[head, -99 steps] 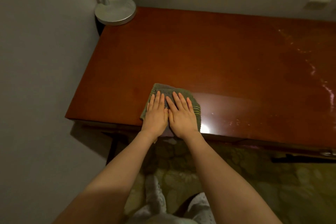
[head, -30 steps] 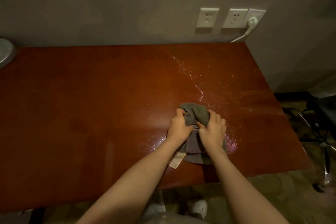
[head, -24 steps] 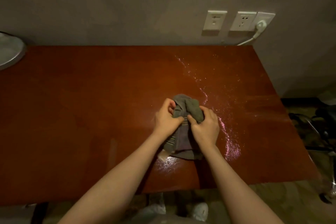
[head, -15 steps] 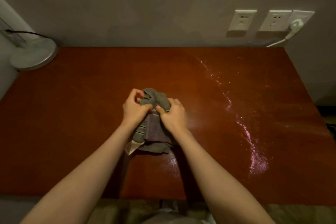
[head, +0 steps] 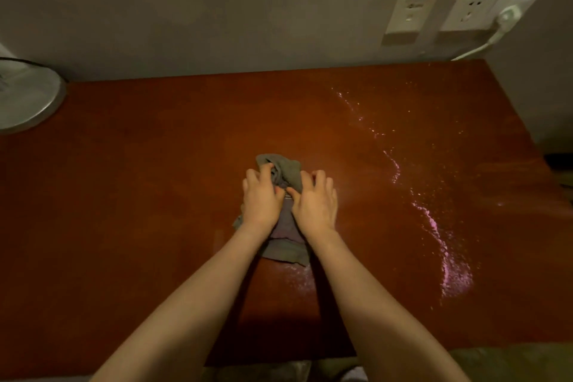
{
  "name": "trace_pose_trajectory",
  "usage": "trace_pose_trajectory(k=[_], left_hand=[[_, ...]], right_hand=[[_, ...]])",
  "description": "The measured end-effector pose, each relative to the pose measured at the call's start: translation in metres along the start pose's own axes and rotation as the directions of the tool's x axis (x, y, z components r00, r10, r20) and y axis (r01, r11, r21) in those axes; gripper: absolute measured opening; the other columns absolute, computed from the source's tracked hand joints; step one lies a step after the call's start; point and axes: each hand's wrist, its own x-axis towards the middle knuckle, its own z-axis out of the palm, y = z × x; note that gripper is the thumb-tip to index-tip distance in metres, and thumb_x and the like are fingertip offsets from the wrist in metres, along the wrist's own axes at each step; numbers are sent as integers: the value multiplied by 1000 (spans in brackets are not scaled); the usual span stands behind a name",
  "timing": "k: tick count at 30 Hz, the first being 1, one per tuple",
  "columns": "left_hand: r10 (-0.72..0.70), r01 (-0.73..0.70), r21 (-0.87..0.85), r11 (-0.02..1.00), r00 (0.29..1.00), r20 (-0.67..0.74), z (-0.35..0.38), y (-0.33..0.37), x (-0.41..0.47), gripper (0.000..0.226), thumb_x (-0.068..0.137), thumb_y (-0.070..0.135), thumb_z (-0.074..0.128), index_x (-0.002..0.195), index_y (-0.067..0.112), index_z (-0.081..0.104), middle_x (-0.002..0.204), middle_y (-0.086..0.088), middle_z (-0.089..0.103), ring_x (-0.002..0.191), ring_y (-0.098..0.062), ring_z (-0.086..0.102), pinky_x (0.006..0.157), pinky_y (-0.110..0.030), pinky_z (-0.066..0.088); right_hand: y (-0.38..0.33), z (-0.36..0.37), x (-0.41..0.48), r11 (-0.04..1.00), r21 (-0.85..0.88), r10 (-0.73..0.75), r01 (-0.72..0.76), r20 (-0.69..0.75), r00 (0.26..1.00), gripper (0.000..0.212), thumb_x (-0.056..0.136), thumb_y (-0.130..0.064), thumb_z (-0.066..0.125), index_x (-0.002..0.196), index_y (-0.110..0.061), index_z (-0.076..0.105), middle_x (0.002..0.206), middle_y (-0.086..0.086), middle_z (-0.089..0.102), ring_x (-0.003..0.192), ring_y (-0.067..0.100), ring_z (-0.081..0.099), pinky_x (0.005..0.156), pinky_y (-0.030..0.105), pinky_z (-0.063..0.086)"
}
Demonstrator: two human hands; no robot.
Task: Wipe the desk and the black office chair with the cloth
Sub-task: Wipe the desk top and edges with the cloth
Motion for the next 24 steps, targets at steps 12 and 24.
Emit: trace_pose_trajectory(k=[12, 24], left_hand=[[251, -185, -217, 959, 909, 333, 46, 109, 0, 49, 92, 16, 54, 140, 15, 38, 129, -16, 41, 118, -34, 46, 95, -32, 36], [56, -22, -220, 975, 987, 149, 28, 76, -45, 29, 91, 18, 53, 118, 15, 62, 124, -10, 58, 116, -29, 52, 91, -30, 40]], right_hand=[[109, -75, 6, 898, -43, 437, -439, -48, 898, 47, 92, -38, 54, 133, -14, 48, 122, 11, 44, 114, 31, 41, 95, 40, 37], [81, -82, -39, 953, 114, 247, -281, 243, 938, 44, 93, -43, 49, 126, -14, 53, 131, 11, 50, 119, 32, 48, 93, 35, 41]])
